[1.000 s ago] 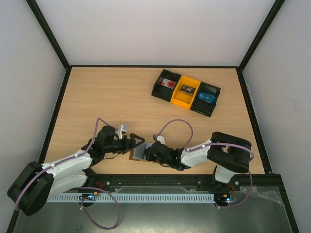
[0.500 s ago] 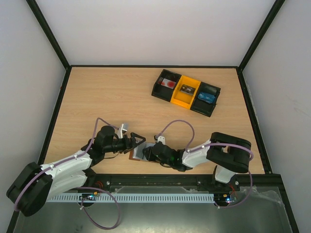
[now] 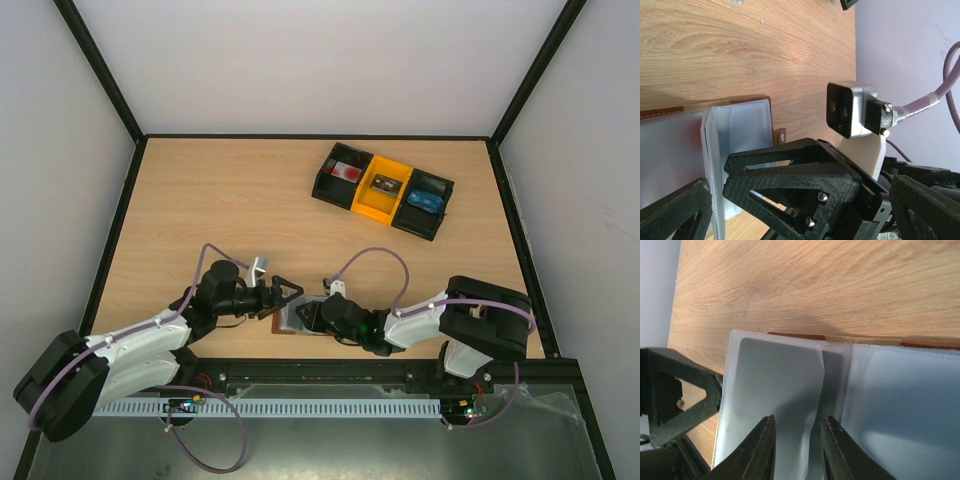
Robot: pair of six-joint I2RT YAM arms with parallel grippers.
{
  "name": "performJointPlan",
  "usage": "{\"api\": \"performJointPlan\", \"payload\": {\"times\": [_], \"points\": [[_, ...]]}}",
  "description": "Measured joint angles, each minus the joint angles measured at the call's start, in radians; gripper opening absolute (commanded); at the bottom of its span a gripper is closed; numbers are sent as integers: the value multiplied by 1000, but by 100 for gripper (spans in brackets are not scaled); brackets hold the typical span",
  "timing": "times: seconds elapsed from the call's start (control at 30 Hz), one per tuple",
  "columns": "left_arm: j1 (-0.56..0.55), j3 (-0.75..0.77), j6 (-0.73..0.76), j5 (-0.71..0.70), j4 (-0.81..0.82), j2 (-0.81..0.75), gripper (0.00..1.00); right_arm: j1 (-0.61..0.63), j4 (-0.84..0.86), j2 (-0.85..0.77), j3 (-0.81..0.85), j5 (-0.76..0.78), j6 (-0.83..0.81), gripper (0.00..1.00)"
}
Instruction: Take the credit cards out of the card holder
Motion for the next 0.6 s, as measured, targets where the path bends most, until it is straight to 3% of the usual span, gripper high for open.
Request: {"api": "performJointPlan", "payload": {"times": [0.1, 0.3, 0.43, 0.6], "points": [[-10, 0, -1, -1, 1, 10, 97, 0, -3, 0, 0, 3, 1, 22], [-23, 0, -6, -2, 5, 19, 98, 0, -3, -31, -16, 8, 4, 29], [-33, 8, -13, -5, 9, 24, 97, 0, 2, -42, -26, 11, 5, 21], [-51, 30, -19, -7, 26, 47, 97, 0, 0, -49, -48, 23, 12, 22]]}}
